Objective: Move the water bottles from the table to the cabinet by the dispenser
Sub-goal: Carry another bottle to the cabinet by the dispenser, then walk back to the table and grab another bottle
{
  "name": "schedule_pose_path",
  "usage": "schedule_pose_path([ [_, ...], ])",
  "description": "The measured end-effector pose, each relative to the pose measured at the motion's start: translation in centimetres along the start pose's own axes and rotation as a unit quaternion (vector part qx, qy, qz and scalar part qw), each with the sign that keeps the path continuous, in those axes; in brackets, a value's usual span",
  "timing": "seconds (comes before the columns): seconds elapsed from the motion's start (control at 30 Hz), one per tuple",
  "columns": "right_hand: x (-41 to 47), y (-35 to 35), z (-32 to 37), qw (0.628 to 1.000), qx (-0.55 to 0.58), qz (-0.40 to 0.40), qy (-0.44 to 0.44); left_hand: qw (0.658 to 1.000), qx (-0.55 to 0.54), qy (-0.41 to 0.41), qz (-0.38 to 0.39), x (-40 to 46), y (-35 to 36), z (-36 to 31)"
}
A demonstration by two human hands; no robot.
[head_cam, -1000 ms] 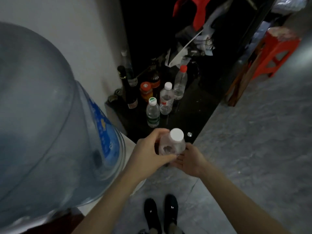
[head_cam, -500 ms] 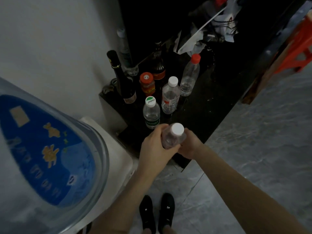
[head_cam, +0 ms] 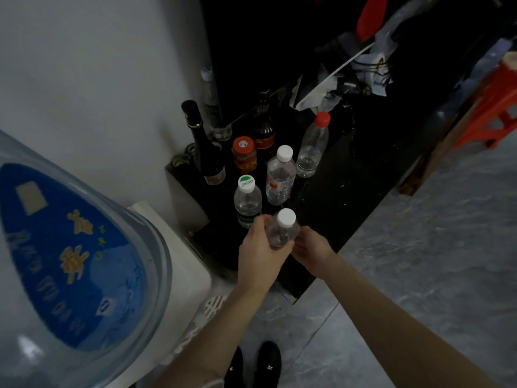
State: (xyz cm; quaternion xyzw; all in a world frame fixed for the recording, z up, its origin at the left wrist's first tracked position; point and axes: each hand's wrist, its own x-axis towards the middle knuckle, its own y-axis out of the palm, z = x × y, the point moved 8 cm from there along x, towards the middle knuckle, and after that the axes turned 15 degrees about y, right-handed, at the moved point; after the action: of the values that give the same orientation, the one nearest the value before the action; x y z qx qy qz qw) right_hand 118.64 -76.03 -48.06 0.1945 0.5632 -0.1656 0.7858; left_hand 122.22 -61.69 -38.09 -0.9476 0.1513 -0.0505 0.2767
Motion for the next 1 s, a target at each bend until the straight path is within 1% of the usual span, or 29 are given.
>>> schedule_pose_path([
  [0.07, -1.9, 0.1, 0.5, 0.996, -0.076, -0.031, -0.018, 0.999, 0.032, -0.004, 0.023, 0.4, -0.3, -0.4],
  [0.1, -3.0, 0.1, 1.0, 0.989, -0.131, -0.057, -0.043, 0.998, 0.056, -0.007, 0.042, 0.6, -0.5, -0.7],
  [0.13, -4.1, 0.0, 1.7, 0.972, -0.204, -0.093, -0.074, 0.994, 0.086, -0.007, 0.063, 0.7, -0.7, -1.0],
  [0.2, -6.5, 0.1, 2.8, 0.913, -0.355, -0.158, -0.124, 0.98, 0.162, -0.005, 0.111, 0.5, -1.4, -1.6],
  [0.23, -7.7, 0.5, 3.1, 0.881, -0.421, -0.17, -0.131, 0.97, 0.206, -0.004, 0.128, 0.2, -1.9, -2.0],
  [0.3, -10.2, 1.4, 3.1, 0.811, -0.537, -0.184, -0.14, 0.943, 0.299, 0.016, 0.142, -0.8, -3.3, -3.4],
  [0.37, -12.9, 2.2, 3.1, 0.744, -0.612, -0.217, -0.156, 0.915, 0.374, 0.055, 0.142, -2.2, -4.8, -5.2],
  [0.43, -15.1, 2.8, 2.7, 0.698, -0.647, -0.249, -0.18, 0.894, 0.417, 0.088, 0.14, -3.9, -6.0, -6.8],
  [0.47, -16.1, 3.1, 2.4, 0.679, -0.656, -0.264, -0.196, 0.889, 0.426, 0.096, 0.138, -4.8, -6.7, -7.4],
  [0.63, -21.9, 4.8, -0.2, 0.61, -0.661, -0.327, -0.29, 0.891, 0.426, 0.115, 0.107, -8.7, -10.3, -10.1],
  [0.77, -27.2, 6.5, -2.9, 0.586, -0.64, -0.335, -0.368, 0.889, 0.43, 0.125, 0.1, -11.8, -13.0, -12.3],
  [1.0, -34.5, 8.0, -9.9, 0.576, -0.596, -0.352, -0.435, 0.88, 0.43, 0.192, 0.064, -19.6, -17.4, -15.9],
])
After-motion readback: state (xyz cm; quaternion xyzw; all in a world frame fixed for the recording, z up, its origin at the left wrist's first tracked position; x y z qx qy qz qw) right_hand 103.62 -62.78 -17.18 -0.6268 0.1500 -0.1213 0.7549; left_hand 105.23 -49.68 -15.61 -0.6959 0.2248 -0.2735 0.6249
